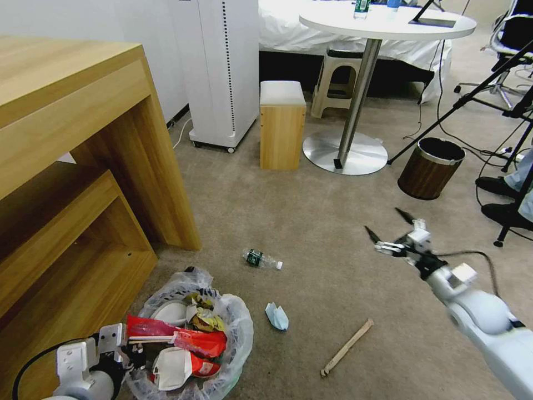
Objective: Pick up the trash bin and place the garbage on the floor into it.
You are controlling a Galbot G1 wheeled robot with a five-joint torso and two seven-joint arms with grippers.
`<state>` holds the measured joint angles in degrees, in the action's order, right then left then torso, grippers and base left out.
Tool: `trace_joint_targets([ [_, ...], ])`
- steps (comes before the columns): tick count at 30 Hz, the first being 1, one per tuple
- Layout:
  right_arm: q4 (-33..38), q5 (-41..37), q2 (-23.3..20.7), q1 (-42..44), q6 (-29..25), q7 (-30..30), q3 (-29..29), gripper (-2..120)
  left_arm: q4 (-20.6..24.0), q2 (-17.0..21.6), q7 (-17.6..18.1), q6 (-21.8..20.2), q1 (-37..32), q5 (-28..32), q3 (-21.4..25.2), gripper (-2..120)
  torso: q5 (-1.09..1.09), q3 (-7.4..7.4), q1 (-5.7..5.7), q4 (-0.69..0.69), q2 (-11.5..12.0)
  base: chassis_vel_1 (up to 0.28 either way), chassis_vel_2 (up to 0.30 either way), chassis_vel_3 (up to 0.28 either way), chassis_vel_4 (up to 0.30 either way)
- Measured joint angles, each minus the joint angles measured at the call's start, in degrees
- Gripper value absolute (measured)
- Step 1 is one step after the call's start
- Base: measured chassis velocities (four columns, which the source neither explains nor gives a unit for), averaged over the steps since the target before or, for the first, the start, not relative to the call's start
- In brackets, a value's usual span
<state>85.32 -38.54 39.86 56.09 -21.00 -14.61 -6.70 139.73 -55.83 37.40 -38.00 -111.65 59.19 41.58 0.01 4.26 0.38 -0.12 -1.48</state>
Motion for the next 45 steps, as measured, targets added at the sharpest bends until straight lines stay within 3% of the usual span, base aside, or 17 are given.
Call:
trace_joint_targets([
  [5, -4.6, -10.4, 1.8, -9.9, 2.5, -6.6, 10.7, 100, -0.7, 0.2, 0.0, 0.0, 0.1, -0.2, 0.2, 0, -0.01, 0.0, 0.0, -0.01, 0.0, 0.0, 0.0, 0.0, 0.0],
  [6, -4.6, -10.4, 1.8, -9.9, 2.5, -6.6, 10.7, 100, -0.7, 0.2, 0.0, 0.0, 0.1, -0.2, 0.2, 0, -0.01, 0.0, 0.0, -0.01, 0.0, 0.0, 0.0, 0.0, 0.0],
  [9, -8.7, -19.1, 5.8, -18.6, 7.0, -14.9, 19.4, 100, -1.5, -0.1, 0.0, 0.0, 0.1, -0.8, 0.2, 0, -0.04, 0.0, 0.0, 0.01, 0.0, 0.0, 0.0, 0.0, 0.0],
  [10, -8.7, -19.1, 5.8, -18.6, 7.0, -14.9, 19.4, 100, -1.5, -0.1, 0.0, 0.0, 0.1, -0.8, 0.2, 0, -0.04, 0.0, 0.0, 0.01, 0.0, 0.0, 0.0, 0.0, 0.0],
  [12, -11.4, -21.9, 9.8, -22.0, 13.3, -5.9, 25.4, 100, -2.1, -1.2, -0.1, 0.0, 0.2, -2.4, -0.4, 0, -0.03, 0.0, 0.0, 0.02, 0.0, 0.0, 0.0, 0.0, 0.0],
  [15, -14.3, -21.9, 11.9, -22.3, 17.0, -2.2, 28.0, 100, -2.5, -1.9, -0.5, 0.0, -0.1, -3.6, -0.8, 0, -0.02, 0.0, 0.0, 0.01, 0.0, 0.0, 0.0, 0.0, 0.0],
  [21, -18.9, -19.1, 15.4, -21.3, 19.3, -2.2, 29.9, 100, -3.7, -2.5, -0.8, 0.2, 0.1, -5.1, -1.1, 0, -0.02, 0.0, 0.0, -0.01, 0.0, 0.0, 0.0, 0.0, 0.0],
  [24, -19.5, -18.7, 16.4, -20.8, 19.6, -5.8, 30.2, 100, -4.2, -2.9, -1.3, 0.3, 0.2, -5.9, -1.4, 0, 0.0, -0.01, 0.0, 0.0, 0.0, 0.0, 0.0, 0.0, 0.0],
  [26, -19.9, -18.8, 16.9, -20.8, 20.2, -12.7, 30.7, 100, -4.6, -3.2, -1.5, 0.4, 0.4, -6.4, -1.8, 0, -0.03, -0.01, 0.0, -0.01, 0.0, 0.0, 0.0, 0.0, 0.0],
  [29, -19.8, -19.0, 17.0, -21.3, 22.1, -14.6, 32.4, 100, -4.9, -3.3, -1.6, 0.4, 0.3, -7.1, -1.9, 0, 0.0, -0.01, 0.0, -0.01, 0.0, 0.0, 0.0, 0.0, 0.0],
  [32, -18.6, -18.9, 16.9, -21.5, 25.7, -11.4, 33.7, 100, -5.2, -3.4, -1.7, 0.4, 0.2, -7.6, -1.9, 0, -0.02, -0.01, 0.0, 0.0, 0.0, 0.0, 0.0, 0.0, 0.0],
  [34, -15.9, -18.6, 16.1, -20.7, 32.8, -4.4, 34.3, 100, -5.6, -3.6, -1.7, 0.6, 0.0, -8.2, -1.8, 0, -0.01, -0.01, 0.0, 0.01, 0.0, 0.0, 0.0, 0.0, 0.0],
  [37, -15.2, -17.6, 15.4, -19.8, 37.0, -1.6, 35.2, 100, -6.0, -4.2, -1.7, 0.8, 0.0, -8.8, -1.9, 0, -0.02, -0.01, -0.01, -0.01, 0.0, 0.0, 0.0, 0.0, 0.0],
  [45, -16.9, -16.0, 17.2, -18.9, 36.5, -0.6, 36.4, 100, -6.6, -4.7, -2.2, 1.0, 0.3, -9.7, -2.1, 0, 0.0, -0.01, -0.01, 0.0, 0.0, 0.0, 0.0, 0.0, 0.0],
])
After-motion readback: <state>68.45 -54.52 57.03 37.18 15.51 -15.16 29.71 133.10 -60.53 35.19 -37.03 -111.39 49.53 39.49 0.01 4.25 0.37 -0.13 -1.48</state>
